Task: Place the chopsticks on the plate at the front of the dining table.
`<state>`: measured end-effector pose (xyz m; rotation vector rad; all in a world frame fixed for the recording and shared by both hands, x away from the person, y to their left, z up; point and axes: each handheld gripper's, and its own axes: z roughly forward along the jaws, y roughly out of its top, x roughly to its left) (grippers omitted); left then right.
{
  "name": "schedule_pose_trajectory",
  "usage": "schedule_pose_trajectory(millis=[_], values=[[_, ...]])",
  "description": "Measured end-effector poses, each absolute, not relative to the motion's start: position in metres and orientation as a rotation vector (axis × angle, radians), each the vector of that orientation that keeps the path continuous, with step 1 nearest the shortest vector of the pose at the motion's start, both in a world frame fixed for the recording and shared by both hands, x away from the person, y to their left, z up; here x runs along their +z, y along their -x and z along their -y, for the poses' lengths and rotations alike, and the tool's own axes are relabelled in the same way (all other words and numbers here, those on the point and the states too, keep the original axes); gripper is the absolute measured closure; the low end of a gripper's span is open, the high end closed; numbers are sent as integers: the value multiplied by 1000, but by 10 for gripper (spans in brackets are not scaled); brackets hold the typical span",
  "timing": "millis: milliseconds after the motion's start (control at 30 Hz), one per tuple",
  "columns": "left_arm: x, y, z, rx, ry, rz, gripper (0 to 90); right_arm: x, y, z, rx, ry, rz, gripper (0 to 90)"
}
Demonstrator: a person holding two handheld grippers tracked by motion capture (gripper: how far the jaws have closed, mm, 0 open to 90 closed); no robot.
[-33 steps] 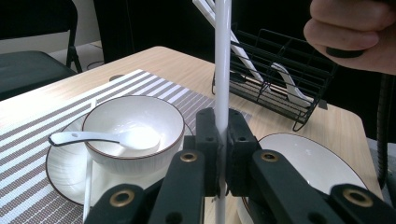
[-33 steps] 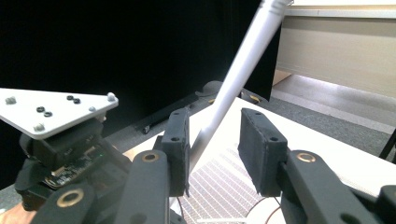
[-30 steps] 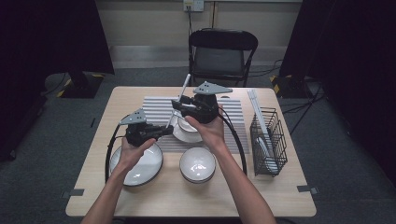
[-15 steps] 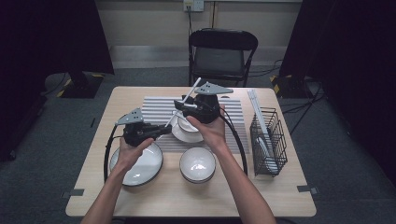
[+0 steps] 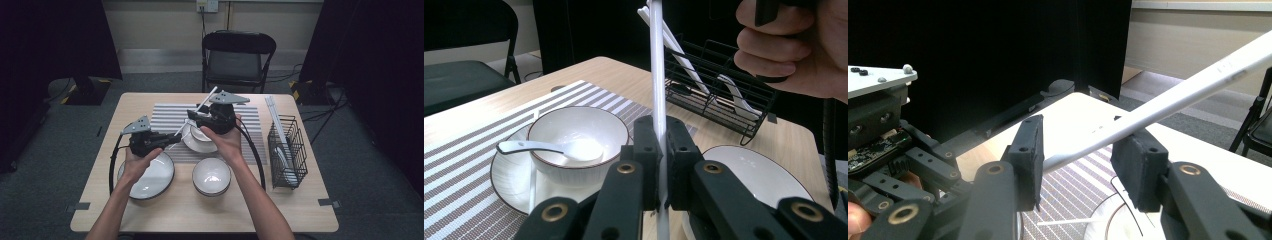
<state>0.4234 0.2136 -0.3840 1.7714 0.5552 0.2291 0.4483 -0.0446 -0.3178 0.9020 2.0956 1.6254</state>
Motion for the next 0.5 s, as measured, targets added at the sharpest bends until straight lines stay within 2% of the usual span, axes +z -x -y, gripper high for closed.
schedule_pose_trajectory(millis=[500], values=[[-385,-423,-214,222,-1759,-562,864,-325,-451,50,1623,-920,-2106,497]])
